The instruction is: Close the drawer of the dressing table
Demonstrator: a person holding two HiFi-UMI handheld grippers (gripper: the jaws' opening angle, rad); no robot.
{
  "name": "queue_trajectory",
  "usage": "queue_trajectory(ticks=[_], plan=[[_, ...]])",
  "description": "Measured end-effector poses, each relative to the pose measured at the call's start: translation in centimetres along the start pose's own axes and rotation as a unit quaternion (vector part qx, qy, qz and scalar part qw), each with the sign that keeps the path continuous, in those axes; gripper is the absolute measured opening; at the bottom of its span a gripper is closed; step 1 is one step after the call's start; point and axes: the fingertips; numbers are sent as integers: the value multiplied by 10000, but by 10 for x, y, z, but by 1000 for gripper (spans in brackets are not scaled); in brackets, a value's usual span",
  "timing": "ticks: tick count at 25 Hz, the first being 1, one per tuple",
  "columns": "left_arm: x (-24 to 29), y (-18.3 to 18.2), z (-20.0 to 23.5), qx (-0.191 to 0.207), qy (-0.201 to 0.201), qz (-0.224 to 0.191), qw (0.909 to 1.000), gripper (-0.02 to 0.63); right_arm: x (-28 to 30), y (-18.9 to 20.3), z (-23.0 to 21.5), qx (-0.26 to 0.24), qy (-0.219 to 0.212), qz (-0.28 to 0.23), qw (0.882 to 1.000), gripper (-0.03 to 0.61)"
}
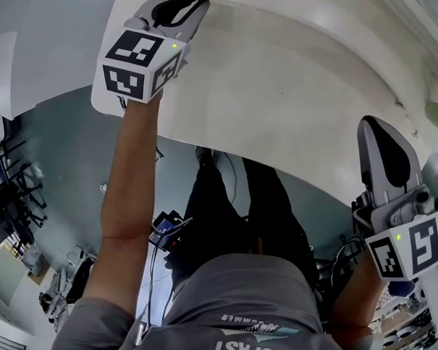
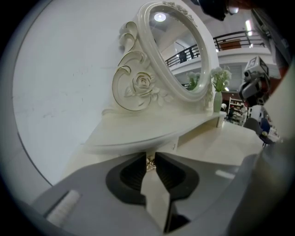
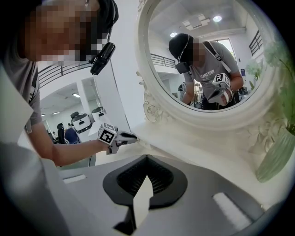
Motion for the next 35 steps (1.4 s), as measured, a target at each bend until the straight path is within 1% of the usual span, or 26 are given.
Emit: queue_trajectory(ticks=[10, 16, 18, 22, 25, 31, 35], plan=[[-1, -3, -6, -42, 63, 96, 9999, 58, -10, -16, 2, -71, 40, -163, 9998, 2], [-23, -5, -13, 34, 107, 151, 9998, 58, -18, -27, 8, -126, 96, -321, 9994, 2], [-35, -12, -16, 88, 128, 128, 9998, 58, -23, -34, 11, -158, 120, -416, 9989, 2], [-65, -45, -33, 234, 158, -73, 9996, 43, -46, -50, 14, -240, 189, -623, 9976, 2], [-91, -73, -45, 405, 148, -330, 9985, 29, -62, -58, 19, -313, 245, -833, 9957, 2], [-156, -129, -73, 803, 171, -805, 9934, 5, -97, -75, 37, -464, 333, -1112, 9922, 2], [-188, -171, -119, 1058, 184, -1079, 9883, 3, -138, -76, 29, -567, 401, -1332, 9886, 2]])
Point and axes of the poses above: the fingertips, and each gripper's own axes: x forward along the fingers, z to its left, y out of its underside, and after that the axes turned 2 degrees about -y, right-handed
